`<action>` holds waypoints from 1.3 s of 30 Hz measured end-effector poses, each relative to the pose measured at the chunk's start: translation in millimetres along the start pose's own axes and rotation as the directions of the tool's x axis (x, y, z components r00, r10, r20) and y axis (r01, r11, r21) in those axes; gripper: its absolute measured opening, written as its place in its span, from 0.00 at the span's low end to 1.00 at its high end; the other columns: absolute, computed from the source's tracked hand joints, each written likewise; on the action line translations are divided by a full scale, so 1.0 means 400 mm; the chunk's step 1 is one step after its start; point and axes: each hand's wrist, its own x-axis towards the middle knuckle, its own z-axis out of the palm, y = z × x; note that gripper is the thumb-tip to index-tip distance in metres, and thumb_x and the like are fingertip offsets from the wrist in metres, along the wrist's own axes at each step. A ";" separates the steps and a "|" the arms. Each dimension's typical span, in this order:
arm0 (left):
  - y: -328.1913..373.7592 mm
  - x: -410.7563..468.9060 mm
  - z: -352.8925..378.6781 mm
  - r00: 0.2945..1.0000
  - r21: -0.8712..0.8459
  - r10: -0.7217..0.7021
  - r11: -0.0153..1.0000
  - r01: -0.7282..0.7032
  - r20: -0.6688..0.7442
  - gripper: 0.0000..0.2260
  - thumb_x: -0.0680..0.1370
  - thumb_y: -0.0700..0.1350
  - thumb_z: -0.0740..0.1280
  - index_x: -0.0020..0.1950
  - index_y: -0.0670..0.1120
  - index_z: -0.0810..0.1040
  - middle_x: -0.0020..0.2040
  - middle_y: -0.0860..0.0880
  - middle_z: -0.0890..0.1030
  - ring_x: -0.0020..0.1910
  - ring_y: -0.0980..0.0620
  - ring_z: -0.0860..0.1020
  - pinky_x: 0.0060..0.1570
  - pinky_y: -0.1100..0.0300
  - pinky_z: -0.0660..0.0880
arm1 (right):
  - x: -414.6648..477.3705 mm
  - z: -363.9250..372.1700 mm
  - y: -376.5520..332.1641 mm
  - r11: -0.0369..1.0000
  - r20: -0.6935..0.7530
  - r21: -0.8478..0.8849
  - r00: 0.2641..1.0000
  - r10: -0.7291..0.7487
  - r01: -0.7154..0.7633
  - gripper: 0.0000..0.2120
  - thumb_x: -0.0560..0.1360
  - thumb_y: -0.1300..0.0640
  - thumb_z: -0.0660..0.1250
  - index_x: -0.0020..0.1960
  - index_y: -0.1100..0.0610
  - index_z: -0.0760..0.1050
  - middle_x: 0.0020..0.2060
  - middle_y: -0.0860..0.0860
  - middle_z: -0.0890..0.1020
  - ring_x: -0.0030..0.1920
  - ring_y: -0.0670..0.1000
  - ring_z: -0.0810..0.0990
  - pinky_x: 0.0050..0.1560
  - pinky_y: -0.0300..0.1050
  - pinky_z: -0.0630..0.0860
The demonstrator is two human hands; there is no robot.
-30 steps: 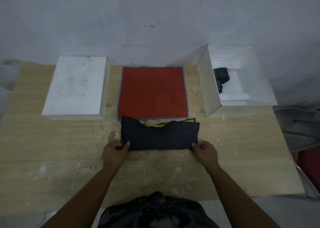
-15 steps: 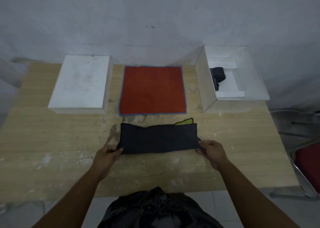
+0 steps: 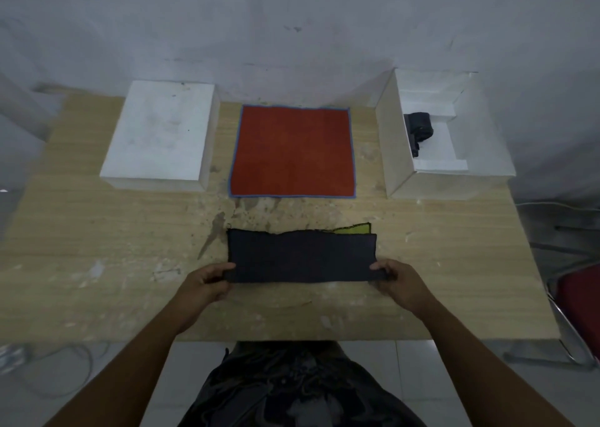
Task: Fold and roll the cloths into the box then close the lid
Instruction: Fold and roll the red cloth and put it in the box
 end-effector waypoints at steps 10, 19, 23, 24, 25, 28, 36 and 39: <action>0.081 0.039 -0.004 0.989 0.121 0.105 0.988 -0.093 -0.103 0.11 0.76 0.37 0.68 0.54 0.50 0.81 0.50 0.43 0.80 0.46 0.43 0.78 0.47 0.50 0.74 | 0.062 -0.019 -0.075 0.997 -0.124 0.046 0.991 -0.052 0.058 0.07 0.75 0.65 0.68 0.50 0.57 0.81 0.48 0.56 0.82 0.43 0.50 0.80 0.39 0.34 0.75; 0.134 0.093 0.026 0.939 0.182 0.171 0.976 -0.120 -0.297 0.14 0.78 0.43 0.66 0.62 0.39 0.77 0.52 0.41 0.81 0.44 0.46 0.79 0.48 0.51 0.78 | 0.154 0.014 -0.102 0.984 -0.304 -0.179 0.950 -0.067 0.012 0.10 0.77 0.56 0.67 0.52 0.63 0.79 0.42 0.57 0.82 0.42 0.54 0.80 0.43 0.45 0.76; 0.138 0.116 0.034 0.942 0.276 0.125 0.960 -0.036 -0.312 0.13 0.78 0.44 0.67 0.60 0.38 0.78 0.55 0.40 0.81 0.50 0.42 0.79 0.55 0.46 0.77 | 0.178 0.026 -0.099 0.955 -0.360 -0.296 0.927 -0.105 -0.007 0.10 0.77 0.54 0.67 0.48 0.61 0.79 0.40 0.57 0.83 0.41 0.55 0.80 0.41 0.42 0.69; 0.138 0.121 0.036 0.940 0.310 0.117 0.951 -0.013 -0.320 0.13 0.78 0.45 0.67 0.58 0.39 0.78 0.55 0.39 0.81 0.52 0.40 0.79 0.55 0.45 0.77 | 0.179 0.029 -0.103 0.948 -0.376 -0.317 0.920 -0.110 -0.016 0.10 0.76 0.53 0.67 0.46 0.61 0.79 0.39 0.57 0.82 0.40 0.56 0.80 0.40 0.42 0.68; 0.142 0.124 0.039 0.936 0.349 0.119 0.937 0.005 -0.331 0.12 0.78 0.45 0.67 0.57 0.39 0.78 0.54 0.38 0.81 0.51 0.39 0.79 0.54 0.45 0.76 | 0.179 0.034 -0.108 0.944 -0.394 -0.329 0.913 -0.111 -0.027 0.11 0.76 0.53 0.67 0.45 0.61 0.79 0.38 0.57 0.82 0.40 0.57 0.80 0.39 0.42 0.67; 0.158 0.127 0.058 0.892 0.480 0.208 0.877 0.012 -0.402 0.12 0.76 0.43 0.69 0.56 0.38 0.77 0.53 0.38 0.81 0.52 0.38 0.78 0.52 0.47 0.75 | 0.172 0.047 -0.124 0.940 -0.471 -0.312 0.882 -0.025 -0.139 0.15 0.77 0.49 0.65 0.47 0.62 0.77 0.39 0.57 0.81 0.43 0.59 0.80 0.40 0.42 0.68; 0.213 0.135 0.199 0.948 0.442 0.310 0.862 -0.249 -0.071 0.08 0.79 0.43 0.65 0.56 0.43 0.77 0.51 0.47 0.79 0.49 0.51 0.77 0.46 0.67 0.72 | 0.178 0.067 -0.123 0.917 -0.443 -0.026 0.827 0.346 -0.398 0.28 0.69 0.50 0.75 0.61 0.64 0.71 0.54 0.59 0.79 0.55 0.60 0.78 0.48 0.46 0.73; 0.242 0.143 0.284 0.963 0.364 0.186 0.898 -0.247 0.195 0.08 0.80 0.49 0.63 0.56 0.50 0.78 0.54 0.52 0.80 0.53 0.53 0.78 0.52 0.65 0.73 | 0.185 0.057 -0.135 0.907 -0.390 0.136 0.820 0.418 -0.398 0.14 0.67 0.54 0.77 0.43 0.63 0.77 0.39 0.57 0.80 0.42 0.59 0.80 0.43 0.50 0.78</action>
